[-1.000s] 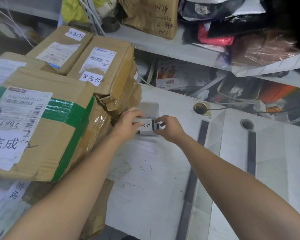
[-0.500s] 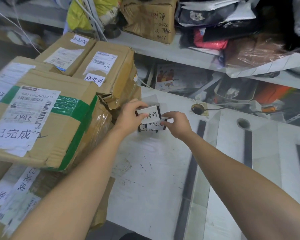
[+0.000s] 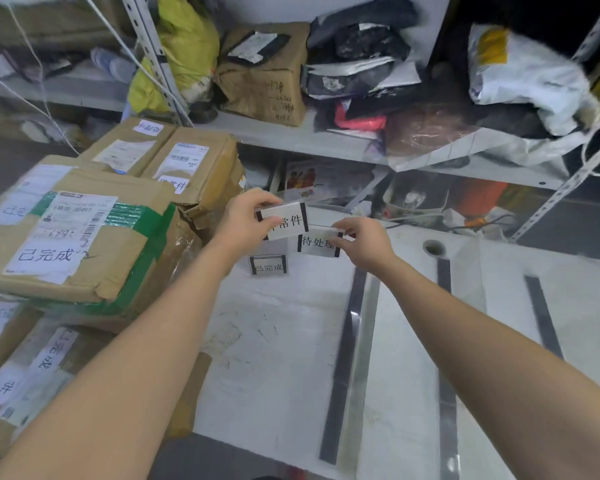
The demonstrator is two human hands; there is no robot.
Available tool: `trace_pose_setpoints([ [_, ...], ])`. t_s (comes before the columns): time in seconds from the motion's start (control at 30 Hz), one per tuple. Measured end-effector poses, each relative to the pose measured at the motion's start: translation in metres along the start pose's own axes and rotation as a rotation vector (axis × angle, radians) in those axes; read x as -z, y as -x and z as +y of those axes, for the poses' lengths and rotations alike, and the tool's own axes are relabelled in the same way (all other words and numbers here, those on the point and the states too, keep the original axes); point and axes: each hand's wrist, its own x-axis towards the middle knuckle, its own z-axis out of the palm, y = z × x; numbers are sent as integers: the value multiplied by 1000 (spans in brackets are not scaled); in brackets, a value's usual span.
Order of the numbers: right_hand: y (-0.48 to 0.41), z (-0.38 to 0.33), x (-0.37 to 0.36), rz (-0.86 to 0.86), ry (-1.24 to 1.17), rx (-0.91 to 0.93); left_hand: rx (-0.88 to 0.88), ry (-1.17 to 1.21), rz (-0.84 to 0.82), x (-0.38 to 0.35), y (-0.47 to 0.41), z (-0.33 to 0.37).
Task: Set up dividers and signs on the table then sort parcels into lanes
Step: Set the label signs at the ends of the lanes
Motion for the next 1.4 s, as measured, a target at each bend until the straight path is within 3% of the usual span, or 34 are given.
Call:
trace_pose_setpoints([
  [0.27,-3,17,-6,-25,1,-34,20,-28,-15,-3,-18,7],
  [0.63,-60,47,-68,-98,-26,-276,57,33,-71,-27,-89,-56],
  [0.93,-70,64,-90,-133,52,-347,67,110,-104,-41,-99,-94],
  [1.4,-62,60,-77,-196,106,-411,65,120,-163,-44,-95,-69],
])
